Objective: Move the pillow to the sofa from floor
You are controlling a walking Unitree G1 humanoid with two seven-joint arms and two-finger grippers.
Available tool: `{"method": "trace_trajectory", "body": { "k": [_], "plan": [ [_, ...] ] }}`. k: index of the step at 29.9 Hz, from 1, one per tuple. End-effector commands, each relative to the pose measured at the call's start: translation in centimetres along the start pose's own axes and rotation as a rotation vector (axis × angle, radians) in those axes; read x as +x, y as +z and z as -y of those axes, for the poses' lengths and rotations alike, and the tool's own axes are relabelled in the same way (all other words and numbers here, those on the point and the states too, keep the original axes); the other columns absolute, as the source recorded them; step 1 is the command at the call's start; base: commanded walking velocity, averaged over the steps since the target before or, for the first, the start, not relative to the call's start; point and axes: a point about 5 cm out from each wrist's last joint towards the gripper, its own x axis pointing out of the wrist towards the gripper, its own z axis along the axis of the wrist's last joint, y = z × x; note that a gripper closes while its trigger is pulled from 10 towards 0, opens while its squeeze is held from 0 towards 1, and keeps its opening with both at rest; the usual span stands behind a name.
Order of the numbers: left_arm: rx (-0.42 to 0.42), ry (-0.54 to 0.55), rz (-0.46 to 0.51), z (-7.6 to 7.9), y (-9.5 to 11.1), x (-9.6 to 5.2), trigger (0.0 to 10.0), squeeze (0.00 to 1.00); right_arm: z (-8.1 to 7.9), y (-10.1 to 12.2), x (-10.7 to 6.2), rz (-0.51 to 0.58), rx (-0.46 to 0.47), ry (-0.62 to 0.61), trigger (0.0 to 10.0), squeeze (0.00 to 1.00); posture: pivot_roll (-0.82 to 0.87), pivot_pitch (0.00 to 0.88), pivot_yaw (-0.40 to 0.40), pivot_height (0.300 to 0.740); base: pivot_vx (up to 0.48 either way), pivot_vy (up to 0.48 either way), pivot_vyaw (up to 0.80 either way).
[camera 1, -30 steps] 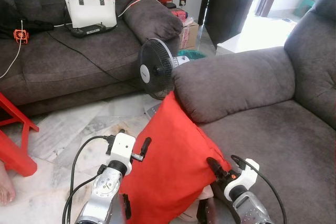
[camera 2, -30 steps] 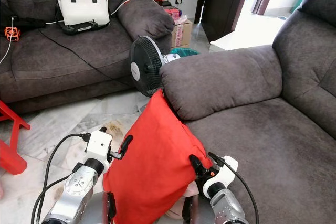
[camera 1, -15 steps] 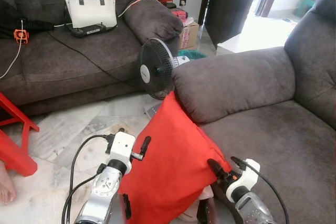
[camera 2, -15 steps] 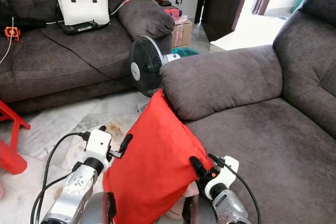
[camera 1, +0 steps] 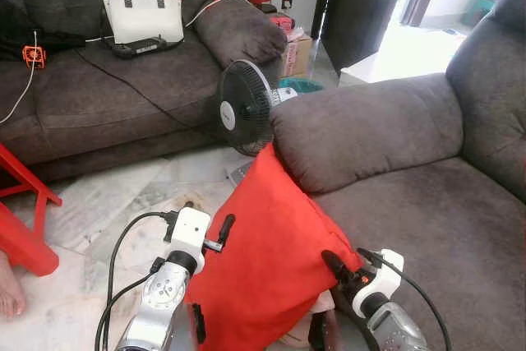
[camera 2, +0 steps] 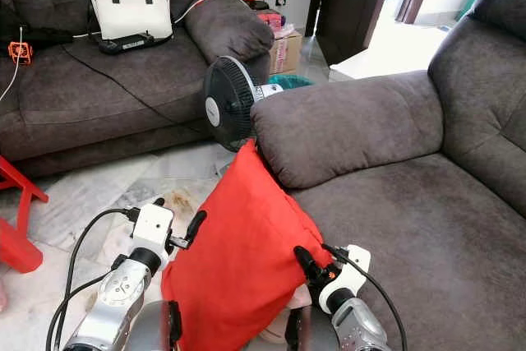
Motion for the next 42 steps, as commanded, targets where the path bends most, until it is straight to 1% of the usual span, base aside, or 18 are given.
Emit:
{"method": "trace_trajectory", "body": {
  "k": [1, 4, 9, 15, 19, 22, 23, 25, 28, 34, 38, 41, 42],
  "plan": [
    [0.007, -0.003, 0.011, 0.1, 0.5, 0.1, 10.0, 0.00, 0.2, 0.2, -0.2, 0.021, -0.009, -0.005, 10.0, 0.00, 0.16, 0.009, -0.080, 0.571, 0.000, 0.000, 0.00],
    [0.007, -0.001, 0.015, 0.0, 0.6, 0.2, 10.0, 0.00, 0.6, 0.4, -0.4, 0.037, 0.001, -0.018, 10.0, 0.00, 0.17, 0.008, -0.081, 0.571, 0.000, 0.000, 0.00],
    [0.008, -0.003, 0.016, 0.1, 0.6, 0.1, 10.0, 0.00, 0.5, 0.4, -0.4, 0.035, -0.014, -0.017, 10.0, 0.00, 0.17, 0.008, -0.083, 0.571, 0.000, 0.000, 0.00],
    [0.007, -0.005, 0.018, 0.2, 0.6, 0.2, 10.0, 0.00, 0.9, 0.6, -0.6, 0.063, -0.070, -0.076, 10.0, 0.00, 0.17, 0.009, -0.083, 0.571, 0.000, 0.000, 0.00],
    [0.008, -0.004, 0.018, 0.2, 0.6, 0.1, 10.0, 0.00, 1.0, 0.7, -0.7, 0.101, -0.053, -0.090, 10.0, 0.00, 0.17, 0.010, -0.083, 0.571, 0.000, 0.000, 0.00],
    [0.009, -0.003, 0.019, 0.1, 0.7, 0.1, 10.0, 0.00, 0.6, 0.2, -0.8, 0.097, -0.057, -0.055, 10.0, 0.00, 0.18, 0.011, -0.083, 0.571, 0.000, 0.000, 0.00],
    [0.010, -0.002, 0.018, 0.0, 0.7, 0.1, 10.0, 0.00, 0.5, -0.4, -0.9, 0.088, -0.058, -0.043, 10.0, 0.00, 0.18, 0.012, -0.082, 0.571, 0.000, 0.000, 0.00],
    [0.010, -0.002, 0.018, 0.0, 0.7, 0.1, 10.0, 0.00, 0.4, -0.7, -1.0, 0.082, -0.059, -0.039, 10.0, 0.00, 0.18, 0.012, -0.082, 0.571, 0.000, 0.000, 0.00],
    [0.010, -0.004, 0.017, 0.1, 0.7, 0.0, 10.0, 0.00, 0.2, -2.0, -1.4, 0.047, -0.073, -0.024, 10.0, 0.00, 0.18, 0.014, -0.082, 0.571, 0.000, 0.000, 0.00],
    [0.010, -0.001, 0.019, 0.0, 0.7, -0.1, 10.0, 0.00, -0.2, -3.2, -1.8, 0.026, -0.067, 0.012, 10.0, 0.00, 0.19, 0.020, -0.086, 0.571, 0.000, 0.000, 0.00],
    [0.011, 0.005, 0.018, -0.1, 0.7, -0.2, 10.0, 0.00, -0.4, -3.2, -1.8, 0.032, -0.059, 0.040, 10.0, 0.00, 0.19, 0.021, -0.087, 0.571, 0.000, 0.000, 0.00],
    [0.011, 0.004, 0.017, 0.0, 0.7, -0.2, 10.0, 0.00, -0.3, -3.0, -1.8, 0.049, -0.084, 0.026, 10.0, 0.00, 0.19, 0.021, -0.087, 0.571, 0.000, 0.000, 0.00],
    [0.011, 0.003, 0.017, 0.0, 0.7, -0.2, 10.0, 0.00, -0.1, -2.9, -1.9, 0.052, -0.111, -0.002, 10.0, 0.00, 0.19, 0.021, -0.087, 0.571, 0.000, 0.000, 0.00]
  ]
}}
